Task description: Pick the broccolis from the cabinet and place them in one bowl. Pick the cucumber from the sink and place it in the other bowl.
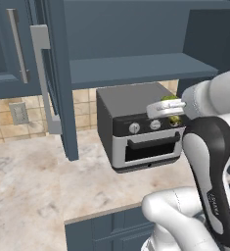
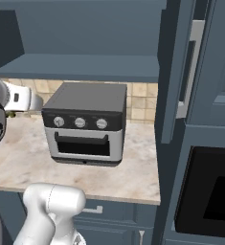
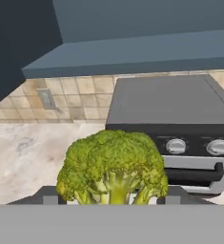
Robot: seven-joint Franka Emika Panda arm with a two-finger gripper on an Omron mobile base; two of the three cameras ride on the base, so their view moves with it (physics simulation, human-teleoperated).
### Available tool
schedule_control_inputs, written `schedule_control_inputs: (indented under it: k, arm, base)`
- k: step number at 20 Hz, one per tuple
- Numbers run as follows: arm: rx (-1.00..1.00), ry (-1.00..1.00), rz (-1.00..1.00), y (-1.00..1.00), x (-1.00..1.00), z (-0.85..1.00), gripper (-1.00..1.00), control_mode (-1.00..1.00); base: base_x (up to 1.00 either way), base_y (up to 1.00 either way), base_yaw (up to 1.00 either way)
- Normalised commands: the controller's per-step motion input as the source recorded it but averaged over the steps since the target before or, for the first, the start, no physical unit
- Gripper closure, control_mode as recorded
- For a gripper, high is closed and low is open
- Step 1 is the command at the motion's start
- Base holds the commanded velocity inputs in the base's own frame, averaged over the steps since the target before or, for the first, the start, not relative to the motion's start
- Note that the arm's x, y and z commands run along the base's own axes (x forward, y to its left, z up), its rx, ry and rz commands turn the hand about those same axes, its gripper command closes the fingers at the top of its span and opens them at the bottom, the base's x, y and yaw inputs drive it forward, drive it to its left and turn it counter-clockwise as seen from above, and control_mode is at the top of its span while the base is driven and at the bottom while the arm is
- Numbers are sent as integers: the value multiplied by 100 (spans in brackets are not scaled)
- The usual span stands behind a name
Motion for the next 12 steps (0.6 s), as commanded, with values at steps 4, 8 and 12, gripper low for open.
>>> schedule_control_inputs:
  k: [4,8,12]
  arm:
    - [0,21,0,0,-42,0,100,-100]
    - [0,32,0,0,-20,0,100,-100]
    - [0,36,0,-5,-9,-16,100,-100]
  base:
    - [0,0,0]
    - [0,0,0]
    - [0,0,0]
